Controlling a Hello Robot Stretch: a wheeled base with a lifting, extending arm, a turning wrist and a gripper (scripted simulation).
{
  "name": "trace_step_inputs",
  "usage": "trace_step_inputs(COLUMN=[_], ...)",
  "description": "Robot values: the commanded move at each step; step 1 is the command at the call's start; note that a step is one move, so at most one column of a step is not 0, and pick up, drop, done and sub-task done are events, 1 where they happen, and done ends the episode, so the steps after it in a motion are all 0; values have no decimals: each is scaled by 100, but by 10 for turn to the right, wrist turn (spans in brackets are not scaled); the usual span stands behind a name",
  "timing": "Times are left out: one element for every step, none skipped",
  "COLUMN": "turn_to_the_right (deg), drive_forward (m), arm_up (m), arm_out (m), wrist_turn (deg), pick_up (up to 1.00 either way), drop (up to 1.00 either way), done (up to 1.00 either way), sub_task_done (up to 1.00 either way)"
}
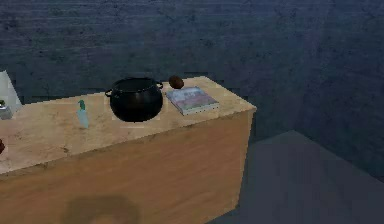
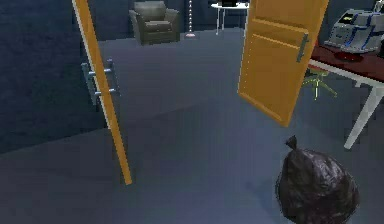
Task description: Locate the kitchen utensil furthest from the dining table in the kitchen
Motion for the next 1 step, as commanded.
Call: trace_step_inputs(turn_to_the_right=[150], drive_forward=[0], arm_up=[0], arm_out=[0], wrist_turn=[0], pick_up=[0], drop=[0], done=[0], sub_task_done=[0])
